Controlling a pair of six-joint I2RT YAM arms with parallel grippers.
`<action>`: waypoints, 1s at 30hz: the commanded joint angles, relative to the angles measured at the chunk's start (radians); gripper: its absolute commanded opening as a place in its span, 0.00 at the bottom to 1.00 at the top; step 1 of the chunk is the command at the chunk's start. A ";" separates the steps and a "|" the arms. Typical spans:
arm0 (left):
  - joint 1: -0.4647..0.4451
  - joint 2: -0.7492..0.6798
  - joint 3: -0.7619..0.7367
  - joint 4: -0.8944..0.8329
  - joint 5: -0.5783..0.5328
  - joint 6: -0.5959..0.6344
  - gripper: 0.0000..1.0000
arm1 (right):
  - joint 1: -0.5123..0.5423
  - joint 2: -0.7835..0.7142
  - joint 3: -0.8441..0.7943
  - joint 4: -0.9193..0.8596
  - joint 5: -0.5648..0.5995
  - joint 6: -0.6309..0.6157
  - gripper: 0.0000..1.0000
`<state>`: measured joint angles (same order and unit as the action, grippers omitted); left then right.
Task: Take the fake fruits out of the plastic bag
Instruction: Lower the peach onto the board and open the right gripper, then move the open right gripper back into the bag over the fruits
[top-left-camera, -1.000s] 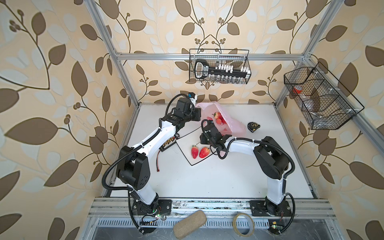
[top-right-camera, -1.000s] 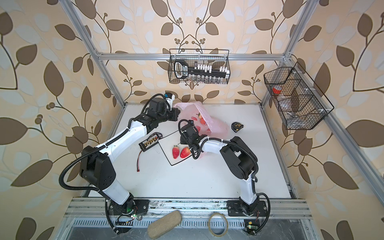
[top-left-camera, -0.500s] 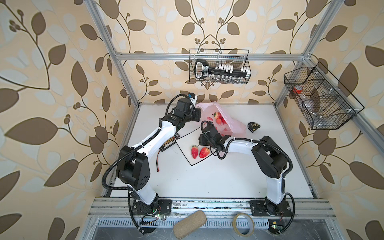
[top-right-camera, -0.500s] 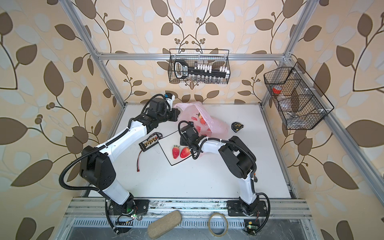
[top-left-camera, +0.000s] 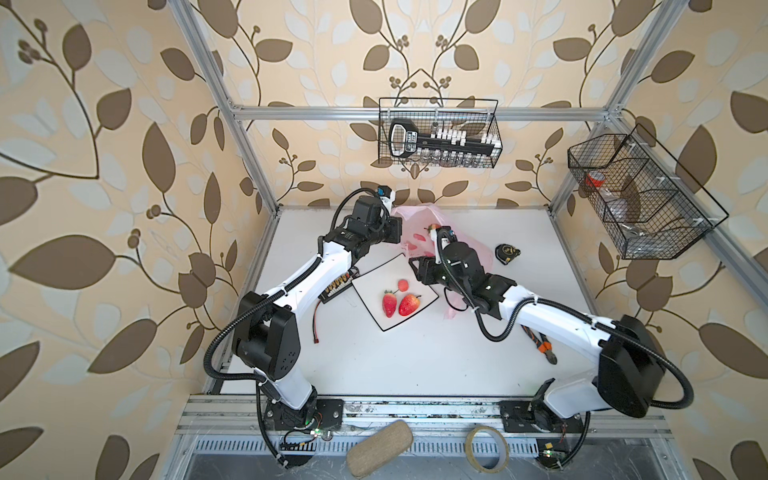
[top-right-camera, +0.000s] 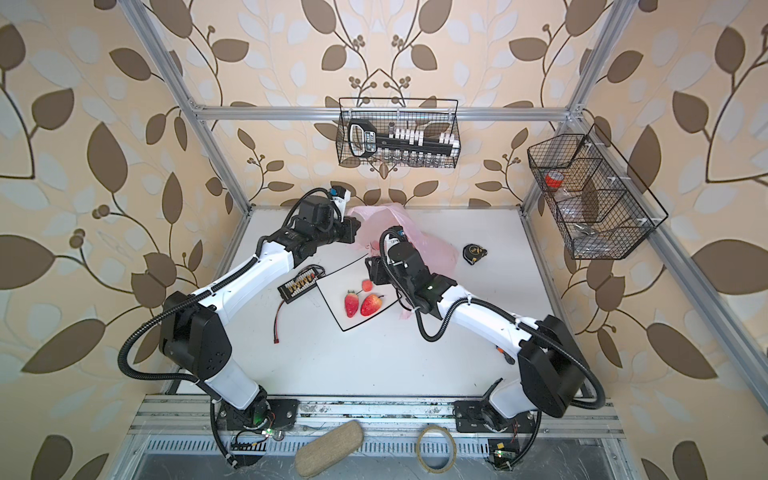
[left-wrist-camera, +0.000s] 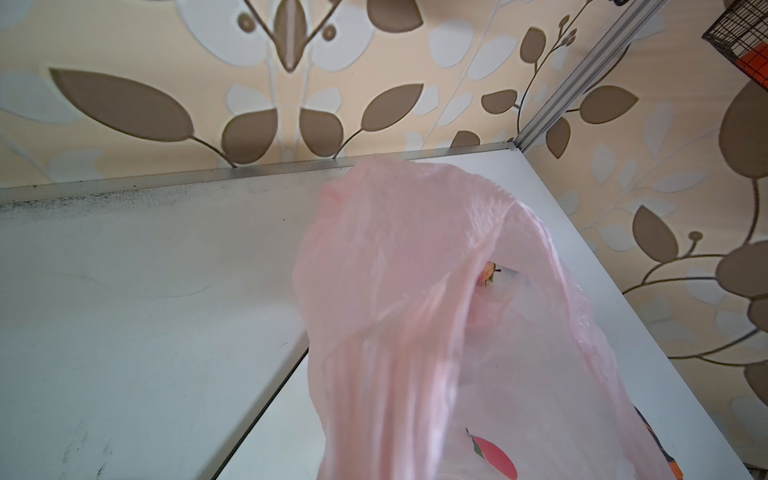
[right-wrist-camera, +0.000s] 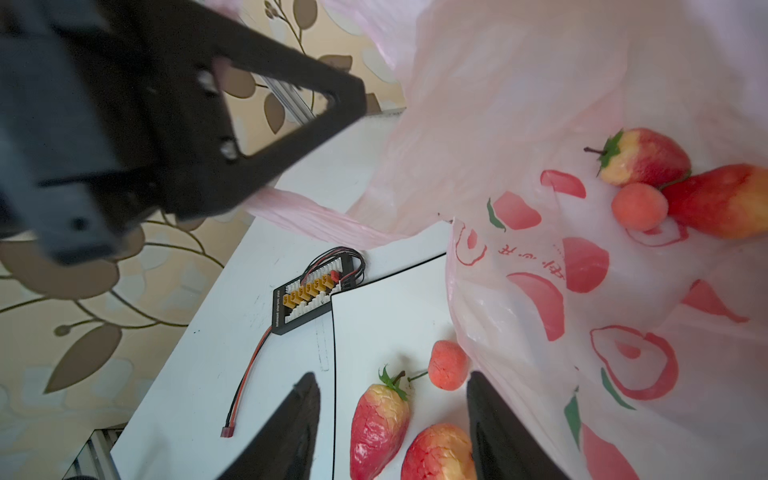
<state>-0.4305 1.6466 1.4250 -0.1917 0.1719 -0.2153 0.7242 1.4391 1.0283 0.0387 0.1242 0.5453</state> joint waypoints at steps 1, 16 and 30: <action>0.004 -0.040 0.006 0.013 0.034 0.008 0.00 | -0.003 -0.026 -0.034 -0.010 0.064 -0.024 0.51; -0.026 -0.107 -0.043 -0.009 0.063 0.026 0.00 | -0.118 0.418 0.258 -0.084 0.270 0.236 0.49; -0.088 -0.104 -0.031 0.001 0.063 0.020 0.00 | -0.229 0.738 0.533 -0.193 0.235 0.297 0.62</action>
<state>-0.5110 1.5764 1.3846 -0.2150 0.2104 -0.2092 0.5095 2.1353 1.5154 -0.1074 0.3706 0.8207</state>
